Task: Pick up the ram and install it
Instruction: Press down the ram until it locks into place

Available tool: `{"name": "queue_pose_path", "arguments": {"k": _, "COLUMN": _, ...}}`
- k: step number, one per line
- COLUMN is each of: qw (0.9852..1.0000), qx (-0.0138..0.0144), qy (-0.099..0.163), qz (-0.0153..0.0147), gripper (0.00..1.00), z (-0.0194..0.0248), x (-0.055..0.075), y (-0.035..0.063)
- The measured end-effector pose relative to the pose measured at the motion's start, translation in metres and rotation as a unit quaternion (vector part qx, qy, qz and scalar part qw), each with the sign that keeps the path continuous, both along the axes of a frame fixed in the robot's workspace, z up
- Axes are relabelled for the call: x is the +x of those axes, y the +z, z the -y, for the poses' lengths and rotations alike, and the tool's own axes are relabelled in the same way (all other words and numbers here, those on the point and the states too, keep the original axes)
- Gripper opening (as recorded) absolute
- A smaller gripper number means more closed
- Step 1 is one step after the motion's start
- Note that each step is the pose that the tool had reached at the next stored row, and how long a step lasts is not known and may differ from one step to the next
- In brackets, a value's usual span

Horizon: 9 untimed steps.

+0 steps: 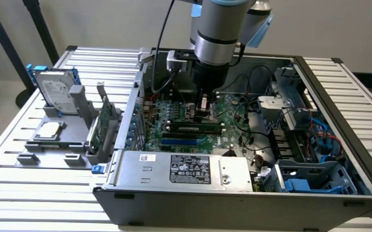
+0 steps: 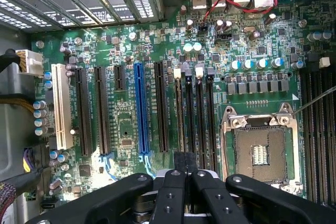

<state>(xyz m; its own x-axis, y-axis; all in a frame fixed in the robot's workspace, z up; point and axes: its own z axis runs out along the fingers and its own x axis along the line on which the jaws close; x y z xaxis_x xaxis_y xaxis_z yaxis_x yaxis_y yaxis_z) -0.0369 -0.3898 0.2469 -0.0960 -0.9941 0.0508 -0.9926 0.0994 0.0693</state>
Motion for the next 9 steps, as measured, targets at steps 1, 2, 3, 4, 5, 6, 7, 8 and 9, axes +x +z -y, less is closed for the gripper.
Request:
{"name": "queue_pose_path", "arguments": {"k": 1, "qw": 1.0000, "qx": 0.0000, "qy": 0.000, "qz": 0.0000, "gripper": 0.11, "z": 0.0000, "x": 0.0000, "y": 0.0000}}
{"name": "queue_pose_path", "arguments": {"k": 2, "qw": 1.0000, "qx": 0.0000, "qy": 0.000, "qz": 0.0000, "gripper": 0.11, "z": 0.0000, "x": 0.0000, "y": 0.0000}}
{"name": "queue_pose_path", "arguments": {"k": 3, "qw": 1.0000, "qx": 0.0000, "qy": 0.000, "qz": 0.0000, "gripper": 0.11, "z": 0.0000, "x": 0.0000, "y": 0.0000}}
{"name": "queue_pose_path", "arguments": {"k": 4, "qw": 1.0000, "qx": 0.0000, "qy": 0.000, "qz": 0.0000, "gripper": 0.11, "z": 0.0000, "x": 0.0000, "y": 0.0000}}
{"name": "queue_pose_path", "arguments": {"k": 5, "qw": 1.0000, "qx": 0.0000, "qy": 0.000, "qz": 0.0000, "gripper": 0.11, "z": 0.0000, "x": 0.0000, "y": 0.0000}}
{"name": "queue_pose_path", "arguments": {"k": 6, "qw": 1.0000, "qx": 0.0000, "qy": 0.000, "qz": 0.0000, "gripper": 0.11, "z": 0.0000, "x": 0.0000, "y": 0.0000}}
{"name": "queue_pose_path", "arguments": {"k": 7, "qw": 1.0000, "qx": 0.0000, "qy": 0.000, "qz": 0.0000, "gripper": 0.11, "z": 0.0000, "x": 0.0000, "y": 0.0000}}
{"name": "queue_pose_path", "arguments": {"k": 8, "qw": 1.0000, "qx": 0.0000, "qy": 0.000, "qz": 0.0000, "gripper": 0.11, "z": 0.0000, "x": 0.0000, "y": 0.0000}}
{"name": "queue_pose_path", "arguments": {"k": 9, "qw": 1.0000, "qx": 0.0000, "qy": 0.000, "qz": 0.0000, "gripper": 0.11, "z": 0.0000, "x": 0.0000, "y": 0.0000}}
